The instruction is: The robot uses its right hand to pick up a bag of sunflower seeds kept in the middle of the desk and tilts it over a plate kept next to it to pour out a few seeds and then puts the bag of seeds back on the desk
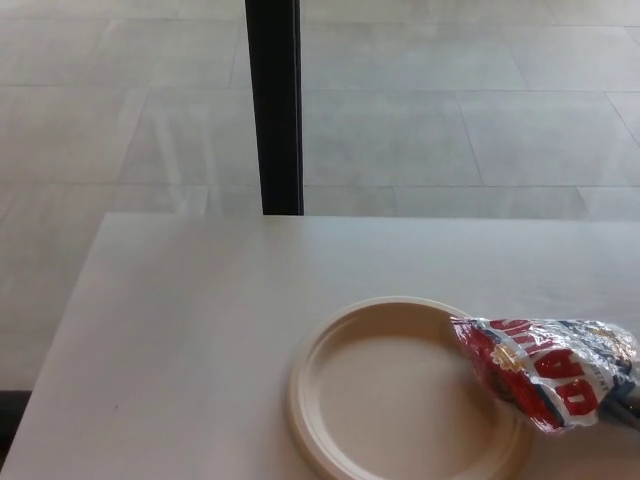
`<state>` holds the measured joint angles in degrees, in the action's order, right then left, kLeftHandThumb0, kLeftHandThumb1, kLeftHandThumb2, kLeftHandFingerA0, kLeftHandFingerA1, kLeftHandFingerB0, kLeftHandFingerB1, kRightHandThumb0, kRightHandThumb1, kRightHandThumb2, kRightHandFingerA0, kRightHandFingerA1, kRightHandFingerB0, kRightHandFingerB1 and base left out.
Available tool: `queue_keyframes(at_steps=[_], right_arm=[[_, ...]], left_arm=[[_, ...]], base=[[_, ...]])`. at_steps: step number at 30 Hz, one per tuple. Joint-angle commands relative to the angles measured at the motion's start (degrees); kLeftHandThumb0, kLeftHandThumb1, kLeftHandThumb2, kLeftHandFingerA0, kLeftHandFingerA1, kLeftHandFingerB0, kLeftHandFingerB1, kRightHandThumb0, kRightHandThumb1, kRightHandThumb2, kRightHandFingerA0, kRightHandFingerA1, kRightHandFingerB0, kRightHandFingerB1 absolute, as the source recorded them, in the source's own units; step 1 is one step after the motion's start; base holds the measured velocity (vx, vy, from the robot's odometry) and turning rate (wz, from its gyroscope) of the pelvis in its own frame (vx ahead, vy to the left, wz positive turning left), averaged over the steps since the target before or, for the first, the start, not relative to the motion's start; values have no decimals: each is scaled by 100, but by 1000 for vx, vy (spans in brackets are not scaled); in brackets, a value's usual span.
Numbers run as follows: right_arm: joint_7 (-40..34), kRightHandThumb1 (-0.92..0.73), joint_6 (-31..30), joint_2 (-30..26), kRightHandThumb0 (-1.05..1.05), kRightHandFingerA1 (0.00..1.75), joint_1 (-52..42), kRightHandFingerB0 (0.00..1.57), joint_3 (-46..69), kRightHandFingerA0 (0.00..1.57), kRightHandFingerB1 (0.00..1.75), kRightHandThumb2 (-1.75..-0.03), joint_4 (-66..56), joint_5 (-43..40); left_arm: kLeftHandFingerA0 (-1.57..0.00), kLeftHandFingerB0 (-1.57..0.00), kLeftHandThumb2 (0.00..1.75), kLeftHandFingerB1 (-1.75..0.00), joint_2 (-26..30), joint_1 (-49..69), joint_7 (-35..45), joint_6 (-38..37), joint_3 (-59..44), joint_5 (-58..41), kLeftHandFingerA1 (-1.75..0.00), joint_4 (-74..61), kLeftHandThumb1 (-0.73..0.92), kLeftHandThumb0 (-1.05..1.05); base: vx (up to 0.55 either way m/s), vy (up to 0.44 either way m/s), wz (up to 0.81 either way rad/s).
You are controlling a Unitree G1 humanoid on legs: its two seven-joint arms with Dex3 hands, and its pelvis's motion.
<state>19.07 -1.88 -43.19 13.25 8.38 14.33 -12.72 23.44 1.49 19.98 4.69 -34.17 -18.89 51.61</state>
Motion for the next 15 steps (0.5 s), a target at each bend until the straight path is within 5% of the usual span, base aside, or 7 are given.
queue_keyframes(at_steps=[1,8,9,11,12,13,15], right_arm=[[712,-55,100,-321,-85,18,-147,10,-450,5,16,-93,-182,553],[801,-55,235,-296,-84,21,96,5,-838,5,19,-93,-52,941],[760,-52,479,-290,-76,32,155,6,-997,0,24,-94,49,1185],[726,-53,629,-293,-79,31,198,8,-1124,0,23,-94,112,1368],[703,-67,629,-294,-75,33,209,7,-1192,6,24,-61,110,1460],[637,-51,583,-280,-76,36,248,6,-1388,4,25,-90,127,1710],[586,-68,636,-268,-76,34,317,6,-1533,6,24,-61,255,1895]], left_arm=[[-19,-7,105,-63,20,87,-140,3,27,-53,-77,-109,62,-73],[-20,-7,111,-61,8,42,-223,-74,38,-39,-75,-19,54,-75],[-18,-7,84,-67,10,47,-176,-111,59,-30,-90,14,69,-72],[-20,-8,110,-62,-13,10,-244,10,-13,-125,-74,26,50,-72],[-17,-10,109,-63,-18,21,-241,13,1,-116,-72,8,51,-76],[-18,-12,109,-63,-33,31,-260,49,12,-116,-73,-34,50,-73],[-20,-13,110,-65,-29,34,-218,60,17,-124,-75,-39,51,-75]], base=[[0,0,0],[0,0,0],[0,0,0],[0,0,0],[0,0,0],[0,0,0],[0,0,0]])
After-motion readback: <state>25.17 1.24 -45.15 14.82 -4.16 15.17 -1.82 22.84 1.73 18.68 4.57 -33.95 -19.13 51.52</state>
